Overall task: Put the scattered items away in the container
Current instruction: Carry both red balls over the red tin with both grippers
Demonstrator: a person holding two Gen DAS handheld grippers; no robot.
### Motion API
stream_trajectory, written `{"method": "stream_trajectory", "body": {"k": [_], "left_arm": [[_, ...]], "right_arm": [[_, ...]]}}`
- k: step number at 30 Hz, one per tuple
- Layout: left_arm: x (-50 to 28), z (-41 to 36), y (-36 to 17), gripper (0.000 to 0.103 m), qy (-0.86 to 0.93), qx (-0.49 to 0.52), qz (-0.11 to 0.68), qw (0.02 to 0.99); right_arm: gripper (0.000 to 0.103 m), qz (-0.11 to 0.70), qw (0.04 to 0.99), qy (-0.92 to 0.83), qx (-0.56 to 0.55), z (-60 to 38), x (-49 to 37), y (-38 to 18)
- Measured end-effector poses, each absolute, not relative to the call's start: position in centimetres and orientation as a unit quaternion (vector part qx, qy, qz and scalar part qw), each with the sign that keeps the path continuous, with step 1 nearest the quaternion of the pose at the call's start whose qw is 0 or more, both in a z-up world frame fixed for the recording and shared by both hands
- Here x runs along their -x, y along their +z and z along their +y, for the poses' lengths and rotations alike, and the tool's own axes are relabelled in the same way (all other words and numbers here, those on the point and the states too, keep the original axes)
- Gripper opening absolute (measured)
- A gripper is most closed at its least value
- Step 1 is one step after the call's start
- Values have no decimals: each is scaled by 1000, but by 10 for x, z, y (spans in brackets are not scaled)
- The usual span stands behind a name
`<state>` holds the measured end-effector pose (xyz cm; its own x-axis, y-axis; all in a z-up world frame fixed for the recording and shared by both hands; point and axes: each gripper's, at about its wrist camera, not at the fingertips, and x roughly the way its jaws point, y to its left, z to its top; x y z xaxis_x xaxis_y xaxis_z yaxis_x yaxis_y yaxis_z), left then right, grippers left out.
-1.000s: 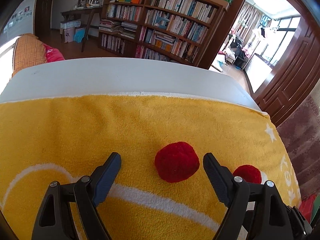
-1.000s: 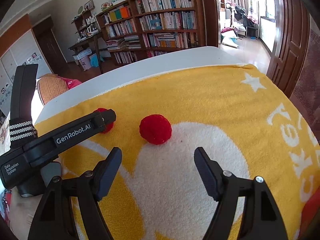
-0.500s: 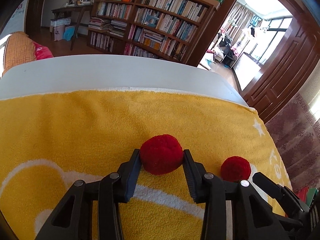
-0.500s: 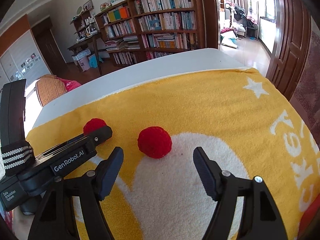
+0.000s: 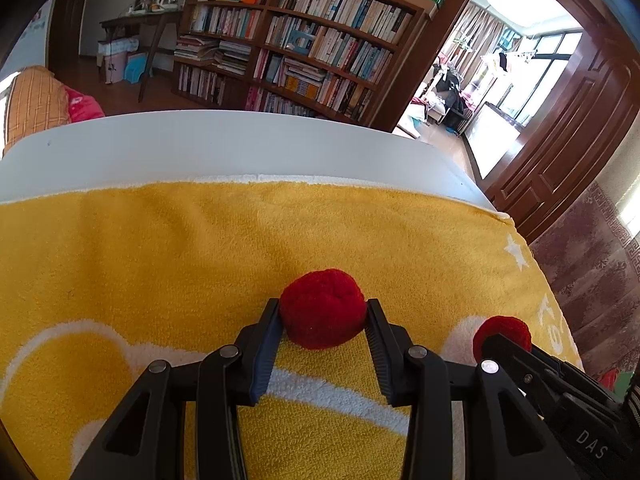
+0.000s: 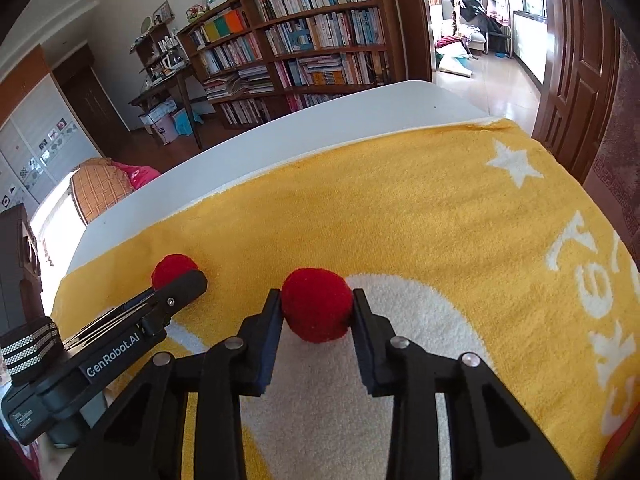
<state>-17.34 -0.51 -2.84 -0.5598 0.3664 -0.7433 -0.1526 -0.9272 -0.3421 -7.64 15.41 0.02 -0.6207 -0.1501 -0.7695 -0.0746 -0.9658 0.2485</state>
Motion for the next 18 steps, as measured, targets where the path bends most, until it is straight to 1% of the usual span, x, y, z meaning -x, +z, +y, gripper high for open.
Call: {"method": "stream_trajectory", "body": {"k": [5,12,18], "left_arm": [[168,1,-18,43,882,434,-107,148],[131,32,4,43,902,404,-38,148],[89,55,32,43,919,364,18,152]], "right_arm": [[36,-149,32,-898,-413,164,39,24],[36,-153,22,-902,-402,186,-4,42],[36,-157,23,-907,-391,200,-39,53]]}}
